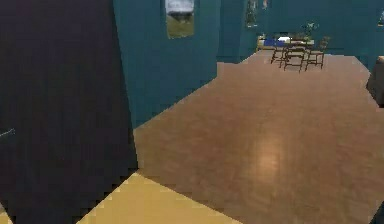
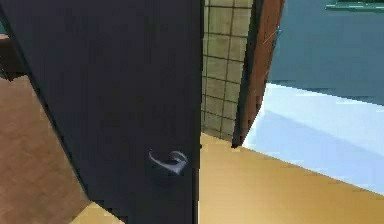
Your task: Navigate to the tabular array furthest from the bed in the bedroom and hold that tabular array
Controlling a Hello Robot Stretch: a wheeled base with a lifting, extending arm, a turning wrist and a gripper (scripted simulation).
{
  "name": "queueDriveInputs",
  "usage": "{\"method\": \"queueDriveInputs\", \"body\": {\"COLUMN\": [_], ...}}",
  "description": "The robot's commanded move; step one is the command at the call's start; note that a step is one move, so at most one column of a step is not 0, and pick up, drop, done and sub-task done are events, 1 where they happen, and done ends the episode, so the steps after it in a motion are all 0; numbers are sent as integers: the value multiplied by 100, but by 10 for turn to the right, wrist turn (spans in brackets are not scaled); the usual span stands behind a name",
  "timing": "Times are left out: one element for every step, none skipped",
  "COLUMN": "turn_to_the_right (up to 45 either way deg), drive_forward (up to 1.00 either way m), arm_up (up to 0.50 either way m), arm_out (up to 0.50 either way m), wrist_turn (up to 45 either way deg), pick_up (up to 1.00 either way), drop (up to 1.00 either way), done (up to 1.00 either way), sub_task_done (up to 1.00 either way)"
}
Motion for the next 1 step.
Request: {"method": "queueDriveInputs", "body": {"turn_to_the_right": [270], "drive_forward": [0], "arm_up": [0], "arm_out": [0], "wrist_turn": [0], "pick_up": [0], "drop": [0], "done": [0], "sub_task_done": [0]}}
